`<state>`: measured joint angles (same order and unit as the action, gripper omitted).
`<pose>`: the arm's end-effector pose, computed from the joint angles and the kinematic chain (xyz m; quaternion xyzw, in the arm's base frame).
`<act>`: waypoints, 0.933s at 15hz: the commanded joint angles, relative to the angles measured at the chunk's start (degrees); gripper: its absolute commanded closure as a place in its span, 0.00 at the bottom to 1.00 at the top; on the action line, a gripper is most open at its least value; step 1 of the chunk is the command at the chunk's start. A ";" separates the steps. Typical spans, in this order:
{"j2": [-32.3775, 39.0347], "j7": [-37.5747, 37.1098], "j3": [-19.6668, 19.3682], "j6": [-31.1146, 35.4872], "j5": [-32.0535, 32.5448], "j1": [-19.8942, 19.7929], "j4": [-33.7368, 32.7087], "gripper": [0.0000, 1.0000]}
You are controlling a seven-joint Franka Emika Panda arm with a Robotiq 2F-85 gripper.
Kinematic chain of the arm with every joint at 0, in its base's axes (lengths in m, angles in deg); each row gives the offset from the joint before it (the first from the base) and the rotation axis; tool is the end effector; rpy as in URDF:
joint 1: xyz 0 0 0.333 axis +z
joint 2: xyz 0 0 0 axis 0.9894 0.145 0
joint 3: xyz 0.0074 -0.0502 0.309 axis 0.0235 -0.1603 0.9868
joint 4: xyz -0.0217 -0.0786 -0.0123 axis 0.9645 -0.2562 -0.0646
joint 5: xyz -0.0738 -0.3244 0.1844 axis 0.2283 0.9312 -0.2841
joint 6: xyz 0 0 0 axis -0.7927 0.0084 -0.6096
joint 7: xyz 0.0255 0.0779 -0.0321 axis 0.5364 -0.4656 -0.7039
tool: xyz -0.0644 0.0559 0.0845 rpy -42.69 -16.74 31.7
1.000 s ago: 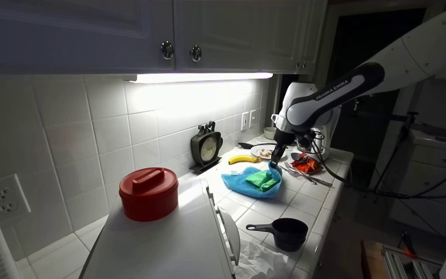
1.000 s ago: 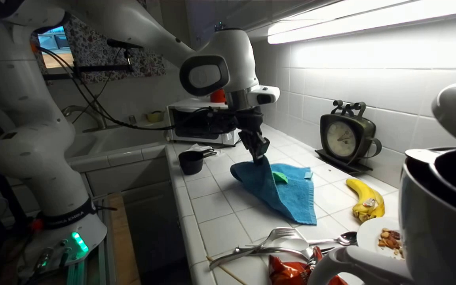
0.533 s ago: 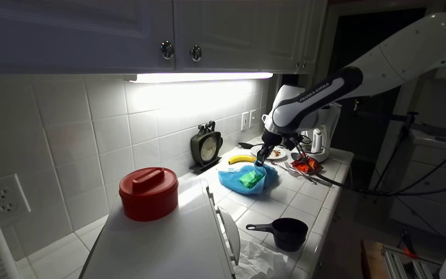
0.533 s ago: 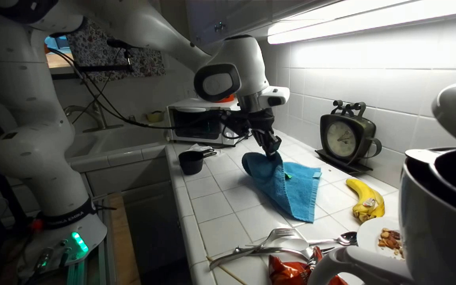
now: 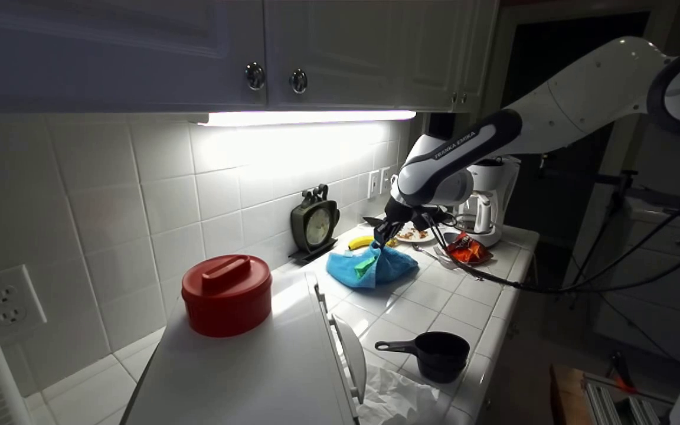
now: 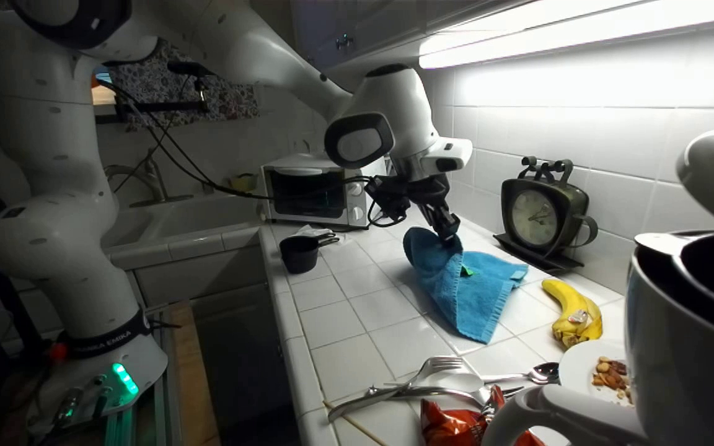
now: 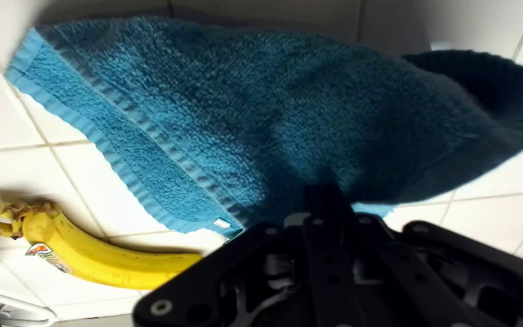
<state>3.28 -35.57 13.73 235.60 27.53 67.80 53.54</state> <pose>0.5557 -0.2456 0.3598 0.9707 -0.1395 0.1955 0.0036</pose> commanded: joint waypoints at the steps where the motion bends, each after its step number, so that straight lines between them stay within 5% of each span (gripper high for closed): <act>1: 3.92 0.20 2.57 1.92 -3.25 -2.11 -2.80 0.94; 2: 4.60 -0.09 2.94 2.28 -3.34 -2.43 -2.98 0.94; 4: 5.82 -0.16 3.56 2.73 -3.01 -3.05 -3.37 0.68; 14: 3.29 -0.51 7.32 6.85 -6.21 -6.17 -2.01 0.05</act>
<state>8.93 -35.96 19.11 241.90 24.25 63.12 51.01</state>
